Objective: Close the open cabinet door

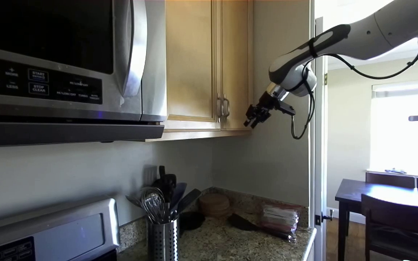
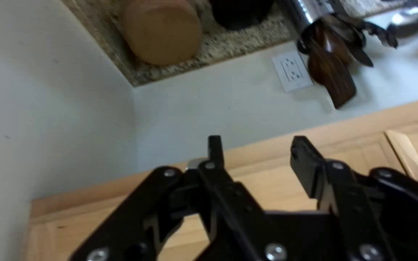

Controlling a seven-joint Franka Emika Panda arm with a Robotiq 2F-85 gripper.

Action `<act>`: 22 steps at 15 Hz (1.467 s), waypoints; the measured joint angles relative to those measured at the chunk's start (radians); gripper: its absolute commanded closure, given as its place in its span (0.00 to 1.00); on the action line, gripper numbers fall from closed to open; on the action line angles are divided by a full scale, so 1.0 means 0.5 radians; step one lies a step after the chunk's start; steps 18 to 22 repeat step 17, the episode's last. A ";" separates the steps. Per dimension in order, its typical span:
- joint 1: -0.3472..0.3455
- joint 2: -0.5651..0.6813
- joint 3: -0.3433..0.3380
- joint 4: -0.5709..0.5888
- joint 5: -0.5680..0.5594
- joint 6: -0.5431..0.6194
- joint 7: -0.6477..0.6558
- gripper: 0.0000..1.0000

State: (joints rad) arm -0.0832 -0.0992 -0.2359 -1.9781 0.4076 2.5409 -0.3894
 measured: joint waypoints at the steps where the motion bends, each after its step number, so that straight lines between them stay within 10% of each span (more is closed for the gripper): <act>1: -0.046 -0.032 0.000 -0.031 -0.176 -0.084 0.086 0.10; 10: -0.131 -0.334 0.041 -0.241 -0.837 -1.067 0.299 0.00; 22: -0.131 -0.338 0.071 -0.344 -0.897 -1.117 0.303 0.00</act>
